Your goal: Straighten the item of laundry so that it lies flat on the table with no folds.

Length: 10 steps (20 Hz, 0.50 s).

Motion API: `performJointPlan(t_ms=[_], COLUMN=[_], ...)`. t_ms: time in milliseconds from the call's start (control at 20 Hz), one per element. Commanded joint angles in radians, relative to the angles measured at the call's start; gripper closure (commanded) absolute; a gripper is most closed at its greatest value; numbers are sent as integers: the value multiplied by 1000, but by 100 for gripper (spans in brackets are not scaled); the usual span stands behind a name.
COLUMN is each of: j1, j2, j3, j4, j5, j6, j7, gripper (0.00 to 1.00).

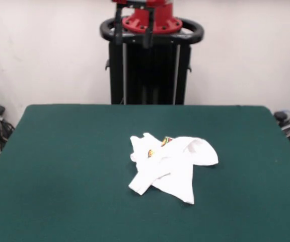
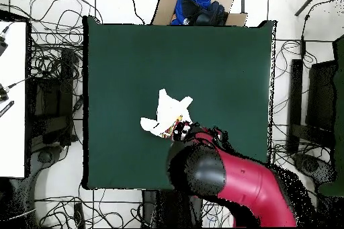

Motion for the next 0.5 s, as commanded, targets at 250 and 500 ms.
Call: performJointPlan(t_ms=[250, 500], j1=[-184, -248], j2=[140, 198], j3=[329, 427], j4=[-85, -85], j5=[-58, -100], j6=[27, 17], j7=[-251, -265], gripper=[0, 0])
